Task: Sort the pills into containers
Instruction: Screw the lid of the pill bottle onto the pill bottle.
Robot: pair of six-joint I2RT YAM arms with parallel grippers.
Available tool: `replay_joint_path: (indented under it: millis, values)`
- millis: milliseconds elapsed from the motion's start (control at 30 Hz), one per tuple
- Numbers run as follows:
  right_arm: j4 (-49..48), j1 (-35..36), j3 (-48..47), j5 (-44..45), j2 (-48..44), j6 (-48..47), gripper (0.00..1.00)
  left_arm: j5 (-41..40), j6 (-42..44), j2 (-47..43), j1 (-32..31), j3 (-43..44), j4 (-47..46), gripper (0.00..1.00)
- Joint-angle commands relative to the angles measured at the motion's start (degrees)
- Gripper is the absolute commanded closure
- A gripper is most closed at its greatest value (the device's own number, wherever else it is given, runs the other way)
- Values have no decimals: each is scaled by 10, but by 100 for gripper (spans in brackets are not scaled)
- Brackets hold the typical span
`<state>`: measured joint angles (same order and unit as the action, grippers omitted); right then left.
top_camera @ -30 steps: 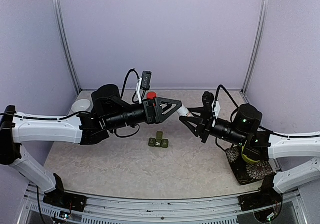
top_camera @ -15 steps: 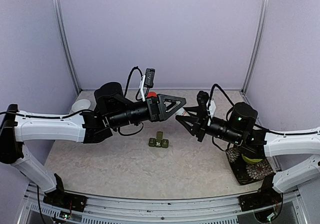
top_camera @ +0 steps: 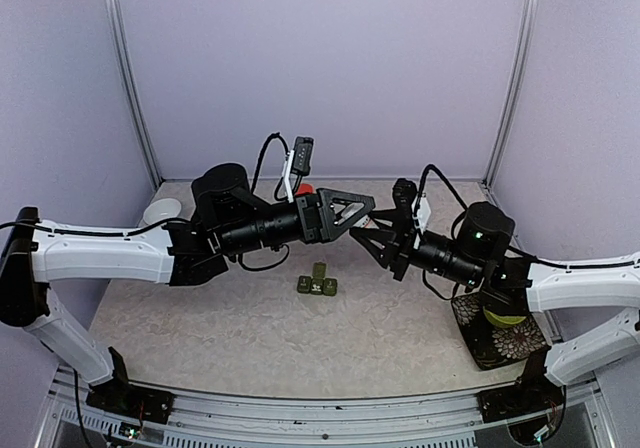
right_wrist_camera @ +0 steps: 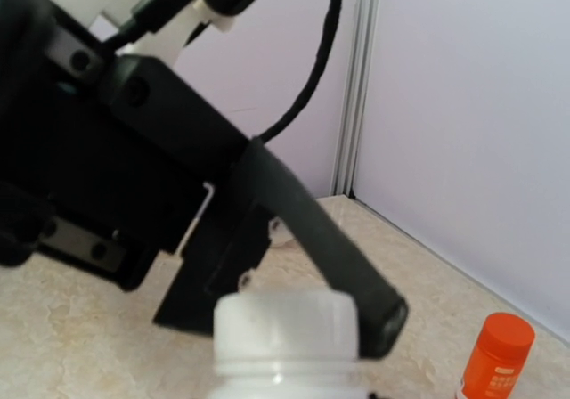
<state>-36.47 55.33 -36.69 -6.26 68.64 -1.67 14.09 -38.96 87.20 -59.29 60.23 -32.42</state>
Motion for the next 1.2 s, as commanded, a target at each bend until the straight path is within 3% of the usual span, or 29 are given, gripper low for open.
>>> replay_joint_path:
  millis: [0, 800, 1067, 1167]
  values:
    - [0, 6, -30, 17, 16, -4, 100, 16, 4, 6, -5, 16, -6, 1]
    - [8, 38, -55, -34, 104, 2, 100, 16, 36, -18, -7, 6, -19, 1]
    - [9, 27, -31, -73, 33, 16, 100, -57, 58, -56, 4, 20, 86, 1]
    - [27, 26, -23, -50, 11, 0, 100, -82, 82, -63, 5, 51, 170, 1]
